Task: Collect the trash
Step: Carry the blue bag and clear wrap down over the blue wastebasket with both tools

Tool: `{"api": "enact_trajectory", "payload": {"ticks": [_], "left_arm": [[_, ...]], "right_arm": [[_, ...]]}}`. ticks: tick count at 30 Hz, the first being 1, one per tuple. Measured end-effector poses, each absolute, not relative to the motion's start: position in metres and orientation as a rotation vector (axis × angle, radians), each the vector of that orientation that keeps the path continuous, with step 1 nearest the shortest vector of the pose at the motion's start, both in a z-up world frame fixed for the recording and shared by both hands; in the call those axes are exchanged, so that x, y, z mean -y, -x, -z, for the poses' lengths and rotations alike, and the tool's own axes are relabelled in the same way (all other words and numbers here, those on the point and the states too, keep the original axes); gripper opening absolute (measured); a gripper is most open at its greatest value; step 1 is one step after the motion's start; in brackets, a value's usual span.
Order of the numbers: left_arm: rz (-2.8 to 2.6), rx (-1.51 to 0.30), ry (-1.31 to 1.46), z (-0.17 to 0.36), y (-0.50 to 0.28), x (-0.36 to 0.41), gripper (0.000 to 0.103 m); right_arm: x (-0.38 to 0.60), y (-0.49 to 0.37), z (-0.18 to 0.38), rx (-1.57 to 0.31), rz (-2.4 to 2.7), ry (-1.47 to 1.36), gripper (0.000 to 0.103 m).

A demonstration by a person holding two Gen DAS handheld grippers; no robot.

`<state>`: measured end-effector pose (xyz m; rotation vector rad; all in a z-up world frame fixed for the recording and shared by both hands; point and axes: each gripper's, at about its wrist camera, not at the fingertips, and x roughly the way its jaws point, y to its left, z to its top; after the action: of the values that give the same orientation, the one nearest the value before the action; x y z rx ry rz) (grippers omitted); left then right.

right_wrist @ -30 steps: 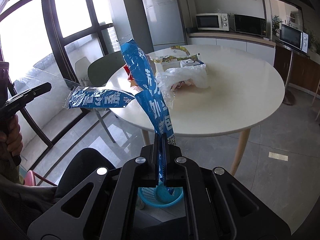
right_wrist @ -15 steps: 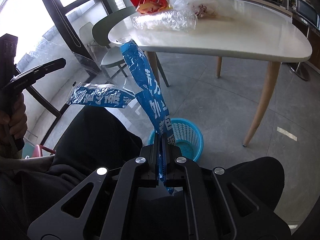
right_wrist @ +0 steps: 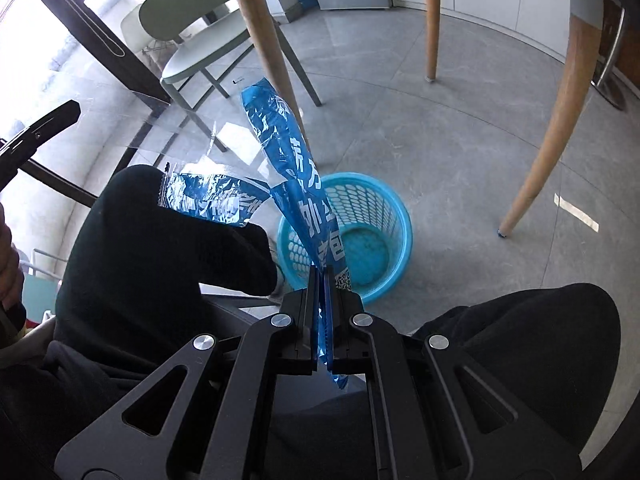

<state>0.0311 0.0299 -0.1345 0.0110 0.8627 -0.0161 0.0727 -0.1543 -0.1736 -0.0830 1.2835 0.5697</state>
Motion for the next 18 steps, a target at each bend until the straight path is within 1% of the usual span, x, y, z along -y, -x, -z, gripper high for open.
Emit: {"api": "enact_trajectory", "payload": {"ticks": [11,18], "left_arm": [[0.001,-0.96,0.13,0.206,-0.078,-0.039,0.001],[-0.031,-1.066,0.181,0.251,-0.109,-0.032,0.0]], "right_arm": [[0.146,-0.109,0.236,-1.407,-0.476,0.047,0.002],[0.148,-0.13,0.292,-1.557,-0.424,-0.068,0.002]]}}
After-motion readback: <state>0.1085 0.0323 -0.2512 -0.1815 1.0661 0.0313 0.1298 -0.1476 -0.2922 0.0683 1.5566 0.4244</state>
